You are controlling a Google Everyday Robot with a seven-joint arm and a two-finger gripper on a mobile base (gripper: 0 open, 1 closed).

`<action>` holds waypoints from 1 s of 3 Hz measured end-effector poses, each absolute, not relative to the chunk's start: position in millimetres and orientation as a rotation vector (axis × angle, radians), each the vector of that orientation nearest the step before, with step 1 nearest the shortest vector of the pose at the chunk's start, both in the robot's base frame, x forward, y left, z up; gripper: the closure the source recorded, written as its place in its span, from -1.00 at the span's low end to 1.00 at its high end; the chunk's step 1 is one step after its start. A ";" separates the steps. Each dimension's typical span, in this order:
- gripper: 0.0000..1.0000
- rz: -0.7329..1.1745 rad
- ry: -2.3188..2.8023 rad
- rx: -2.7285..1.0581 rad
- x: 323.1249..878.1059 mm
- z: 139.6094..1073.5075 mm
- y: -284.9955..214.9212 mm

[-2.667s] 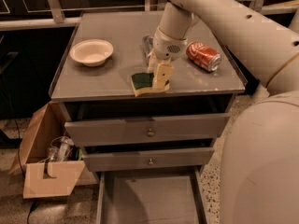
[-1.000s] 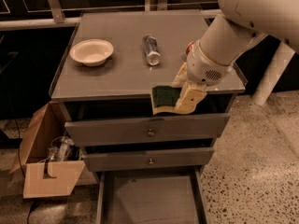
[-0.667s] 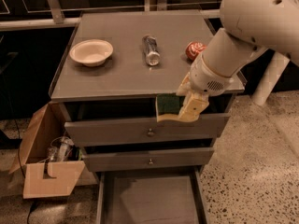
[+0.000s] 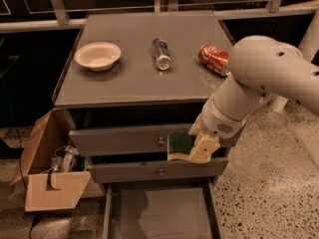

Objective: Place sponge into bottom drawer

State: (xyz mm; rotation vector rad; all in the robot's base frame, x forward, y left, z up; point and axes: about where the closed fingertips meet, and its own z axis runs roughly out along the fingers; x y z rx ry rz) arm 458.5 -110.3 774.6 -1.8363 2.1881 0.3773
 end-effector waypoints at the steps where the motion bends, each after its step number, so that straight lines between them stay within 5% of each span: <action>1: 1.00 0.381 2.191 -1.839 456.8 772.6 -110.3; 3: 1.00 0.552 2.271 -1.779 436.9 707.9 -101.1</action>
Offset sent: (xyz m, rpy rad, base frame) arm -0.0128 0.0050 -0.0486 0.0524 0.1065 -0.0321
